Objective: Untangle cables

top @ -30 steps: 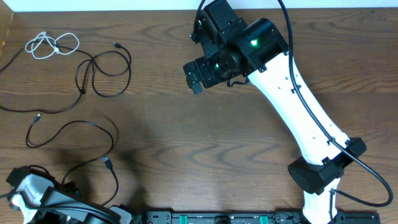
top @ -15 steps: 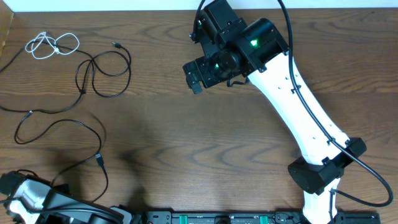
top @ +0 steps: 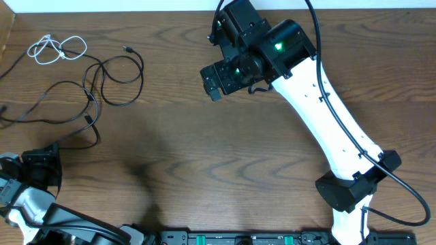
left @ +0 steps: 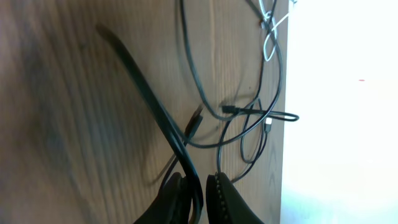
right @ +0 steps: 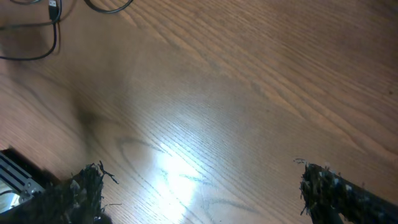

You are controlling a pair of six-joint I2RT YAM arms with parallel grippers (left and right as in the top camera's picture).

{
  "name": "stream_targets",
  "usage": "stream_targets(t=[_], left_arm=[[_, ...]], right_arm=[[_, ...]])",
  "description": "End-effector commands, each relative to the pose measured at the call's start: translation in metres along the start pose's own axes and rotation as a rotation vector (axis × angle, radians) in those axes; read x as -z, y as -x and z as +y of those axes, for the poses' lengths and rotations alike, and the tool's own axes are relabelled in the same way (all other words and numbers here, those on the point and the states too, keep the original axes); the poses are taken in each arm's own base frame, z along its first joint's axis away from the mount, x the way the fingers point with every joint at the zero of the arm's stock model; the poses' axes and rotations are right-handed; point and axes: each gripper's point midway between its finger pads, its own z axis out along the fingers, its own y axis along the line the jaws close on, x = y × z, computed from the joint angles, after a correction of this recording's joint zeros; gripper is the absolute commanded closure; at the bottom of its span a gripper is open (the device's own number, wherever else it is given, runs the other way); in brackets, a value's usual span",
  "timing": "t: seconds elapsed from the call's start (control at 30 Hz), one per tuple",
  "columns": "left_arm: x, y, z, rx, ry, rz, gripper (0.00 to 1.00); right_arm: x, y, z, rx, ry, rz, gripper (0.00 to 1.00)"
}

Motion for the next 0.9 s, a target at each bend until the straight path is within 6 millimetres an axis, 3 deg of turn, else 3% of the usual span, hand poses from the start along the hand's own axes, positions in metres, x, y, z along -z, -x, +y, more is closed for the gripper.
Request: stream_targets(t=[0.0,0.07,0.17,0.2,0.3,0.47,0.63,0.77,0.87], left_arm=[[0.001,0.000,0.005,0.029,0.027,-0.002,0.83],[0.001,0.000,0.011,0.040,0.056,-0.008,0.71],[0.001,-0.001,0.016,0.026,0.081,-0.010,0.21],[0.001,-0.001,0.018,0.029,0.089,-0.012,0.14],[0.002,0.000,0.021,0.034,0.107,-0.017,0.07],[0.005,-0.003,0.033,0.066,0.178,-0.019,0.07],[0.027,0.006,0.039,0.073,0.313,-0.091,0.07],[0.048,0.018,0.022,0.019,0.349,-0.186,0.07],[0.046,0.009,0.003,-0.036,0.311,-0.176,0.07]], right_arm=[[0.000,0.001,-0.001,0.011,-0.002,-0.003,0.01],[0.000,0.001,-0.001,0.011,-0.003,-0.002,0.01],[0.000,0.000,-0.001,0.011,-0.003,-0.002,0.01],[0.000,0.000,-0.001,0.011,-0.003,-0.002,0.01],[0.000,0.000,-0.001,0.011,-0.003,-0.001,0.01],[0.000,-0.001,-0.001,0.011,-0.003,0.002,0.01],[0.000,-0.001,-0.002,0.010,-0.004,0.005,0.01],[0.000,-0.001,-0.002,0.010,-0.003,0.004,0.01],[0.000,-0.001,-0.002,0.010,-0.004,0.004,0.01]])
